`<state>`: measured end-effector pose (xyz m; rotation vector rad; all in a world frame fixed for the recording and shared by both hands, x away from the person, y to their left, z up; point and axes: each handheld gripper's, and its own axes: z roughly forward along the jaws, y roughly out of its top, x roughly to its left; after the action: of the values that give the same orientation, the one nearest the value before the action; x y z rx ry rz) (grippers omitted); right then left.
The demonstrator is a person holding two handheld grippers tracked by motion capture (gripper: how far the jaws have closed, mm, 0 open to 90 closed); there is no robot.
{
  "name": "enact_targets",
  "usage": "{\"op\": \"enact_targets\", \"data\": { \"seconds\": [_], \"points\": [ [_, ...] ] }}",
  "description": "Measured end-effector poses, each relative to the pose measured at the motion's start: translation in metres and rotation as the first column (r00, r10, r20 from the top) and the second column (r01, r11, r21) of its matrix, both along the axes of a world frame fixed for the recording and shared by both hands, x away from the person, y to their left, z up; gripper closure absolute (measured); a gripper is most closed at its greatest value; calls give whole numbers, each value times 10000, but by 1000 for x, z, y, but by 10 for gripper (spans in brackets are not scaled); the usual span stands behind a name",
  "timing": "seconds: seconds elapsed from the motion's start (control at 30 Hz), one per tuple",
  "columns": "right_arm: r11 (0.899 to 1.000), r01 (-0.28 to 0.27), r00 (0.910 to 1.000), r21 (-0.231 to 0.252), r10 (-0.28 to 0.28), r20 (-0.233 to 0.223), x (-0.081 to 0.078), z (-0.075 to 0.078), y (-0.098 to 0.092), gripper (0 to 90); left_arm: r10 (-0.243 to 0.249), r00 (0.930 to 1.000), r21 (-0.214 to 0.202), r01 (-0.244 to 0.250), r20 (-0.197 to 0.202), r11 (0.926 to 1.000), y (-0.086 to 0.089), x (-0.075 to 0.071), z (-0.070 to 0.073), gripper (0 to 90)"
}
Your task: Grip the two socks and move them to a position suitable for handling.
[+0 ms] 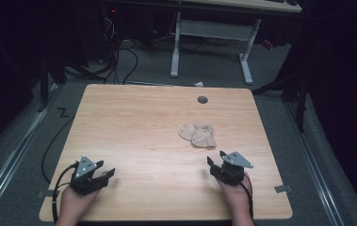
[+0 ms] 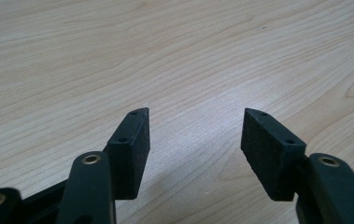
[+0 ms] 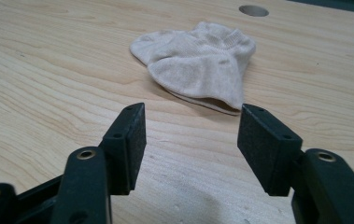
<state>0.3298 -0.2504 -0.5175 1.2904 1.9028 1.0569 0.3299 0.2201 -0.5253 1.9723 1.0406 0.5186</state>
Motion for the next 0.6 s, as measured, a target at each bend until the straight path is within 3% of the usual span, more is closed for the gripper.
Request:
{"op": "enact_targets", "data": {
  "seconds": [0.17, 0.3, 0.43, 0.6],
  "points": [
    [10000, 5, 10000, 88, -5, -5, -1, 0, 1, 432, -77, 9999, -195, 74, -150, 9998, 1, 2, 0, 421],
    [9996, -88, 10000, -266, 88, -5, 2, 1, 5, 428, -153, 9991, -303, 141, -390, 9994, 1, 4, -1, 418],
    [9987, -130, 9999, -497, 131, 15, 8, 6, 11, 416, -182, 9992, -503, 164, -352, 9986, 3, 5, 0, 423],
    [9978, -253, 9997, -617, 255, 35, 13, 10, 15, 411, -262, 9994, -408, 253, -220, 9988, 3, 5, 0, 411]
  ]
}}
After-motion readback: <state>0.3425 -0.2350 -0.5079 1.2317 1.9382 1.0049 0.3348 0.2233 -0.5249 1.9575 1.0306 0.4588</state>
